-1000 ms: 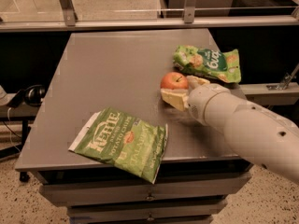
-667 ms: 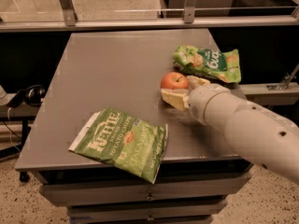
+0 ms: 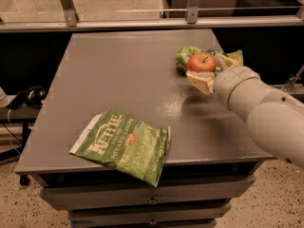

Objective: Move apple near green rice chip bag

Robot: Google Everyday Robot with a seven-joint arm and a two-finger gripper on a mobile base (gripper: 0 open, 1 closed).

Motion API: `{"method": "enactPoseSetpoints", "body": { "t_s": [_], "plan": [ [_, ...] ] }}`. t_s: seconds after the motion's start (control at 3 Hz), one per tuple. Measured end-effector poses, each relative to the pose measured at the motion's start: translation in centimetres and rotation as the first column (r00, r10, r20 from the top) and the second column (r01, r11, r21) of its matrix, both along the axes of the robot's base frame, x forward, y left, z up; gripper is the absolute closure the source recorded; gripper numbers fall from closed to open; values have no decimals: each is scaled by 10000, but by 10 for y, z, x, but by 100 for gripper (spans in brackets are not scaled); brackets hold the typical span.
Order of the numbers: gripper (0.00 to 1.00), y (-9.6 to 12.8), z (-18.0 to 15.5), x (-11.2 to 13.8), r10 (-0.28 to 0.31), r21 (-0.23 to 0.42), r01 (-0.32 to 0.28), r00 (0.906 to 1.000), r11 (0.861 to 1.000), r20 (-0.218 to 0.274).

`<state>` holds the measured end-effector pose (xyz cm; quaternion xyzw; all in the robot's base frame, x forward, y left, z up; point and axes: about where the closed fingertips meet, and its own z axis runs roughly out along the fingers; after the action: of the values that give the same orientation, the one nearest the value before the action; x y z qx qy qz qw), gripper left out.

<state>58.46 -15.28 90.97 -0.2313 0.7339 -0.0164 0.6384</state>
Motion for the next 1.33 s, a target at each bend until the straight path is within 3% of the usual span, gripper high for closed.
{"method": "enactPoseSetpoints", "body": {
  "t_s": [0.33,1.33],
  "plan": [
    [100,-7,10,12,-31,-401,43,9995,9992,303],
    [100,-2,-17,11,121,-553,-156,9979,9983,-637]
  ]
}}
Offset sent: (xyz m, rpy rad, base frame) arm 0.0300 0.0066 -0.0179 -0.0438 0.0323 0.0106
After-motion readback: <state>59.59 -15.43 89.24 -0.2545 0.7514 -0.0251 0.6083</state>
